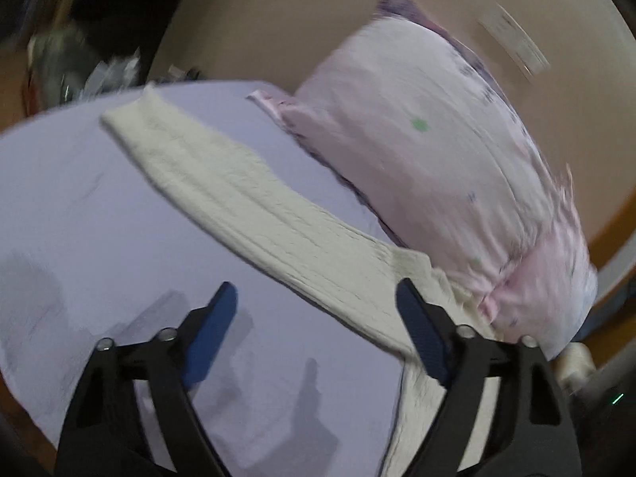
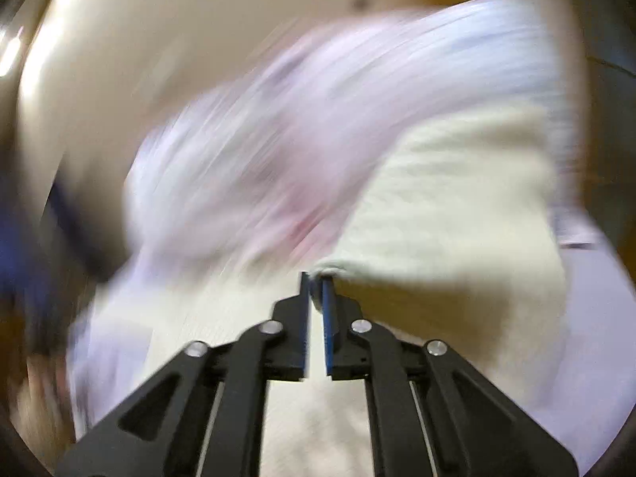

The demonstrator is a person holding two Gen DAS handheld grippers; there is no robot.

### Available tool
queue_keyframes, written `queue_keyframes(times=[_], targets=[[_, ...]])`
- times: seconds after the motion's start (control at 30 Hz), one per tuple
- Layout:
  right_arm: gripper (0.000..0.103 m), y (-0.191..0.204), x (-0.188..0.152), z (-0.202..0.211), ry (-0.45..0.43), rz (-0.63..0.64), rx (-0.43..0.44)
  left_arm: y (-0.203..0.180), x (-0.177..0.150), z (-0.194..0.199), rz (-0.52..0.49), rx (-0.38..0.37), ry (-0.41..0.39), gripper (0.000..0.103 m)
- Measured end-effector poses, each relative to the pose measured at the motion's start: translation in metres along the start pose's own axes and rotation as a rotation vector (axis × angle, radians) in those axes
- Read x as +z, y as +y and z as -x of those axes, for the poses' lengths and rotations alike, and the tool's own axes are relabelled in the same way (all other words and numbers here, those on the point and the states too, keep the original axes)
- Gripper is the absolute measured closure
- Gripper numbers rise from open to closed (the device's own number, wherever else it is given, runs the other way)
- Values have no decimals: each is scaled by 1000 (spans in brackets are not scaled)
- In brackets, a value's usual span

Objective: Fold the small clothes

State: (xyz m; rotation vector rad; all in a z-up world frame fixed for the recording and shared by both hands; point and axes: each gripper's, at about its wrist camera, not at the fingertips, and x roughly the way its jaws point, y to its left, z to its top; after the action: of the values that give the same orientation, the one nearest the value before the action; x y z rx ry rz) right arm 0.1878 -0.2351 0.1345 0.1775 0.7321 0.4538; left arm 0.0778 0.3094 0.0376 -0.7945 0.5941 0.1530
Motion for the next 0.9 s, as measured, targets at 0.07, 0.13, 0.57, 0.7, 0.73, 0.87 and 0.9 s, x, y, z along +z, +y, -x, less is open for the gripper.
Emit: queue_keyframes(times=[0.07,0.13,0.57,0.7,0.73,0.87,0.9], targets=[[66,54,-29,-35,146,153,-16,16,5,-3,76,-4,13,28],[46,68,-39,-36,135,198,-35,36,10,-5,159,-17,19,33],[23,9,-18,14,1,-42,-112,124,56,-16,583,-26,-42,58],[20,0,-22,17,-9,-72,-120,142,65,-27,659,-27,-33,82],[19,-1,-23,18,-10,-78,-119,145,68,-29,671,-26,-41,84],[19,-12,-29,19,-2,-106,-114,148,79,-35,659,4,-50,85],[19,-15,-32,20,-1,-114,-112,148,81,-37,663,6,-52,85]])
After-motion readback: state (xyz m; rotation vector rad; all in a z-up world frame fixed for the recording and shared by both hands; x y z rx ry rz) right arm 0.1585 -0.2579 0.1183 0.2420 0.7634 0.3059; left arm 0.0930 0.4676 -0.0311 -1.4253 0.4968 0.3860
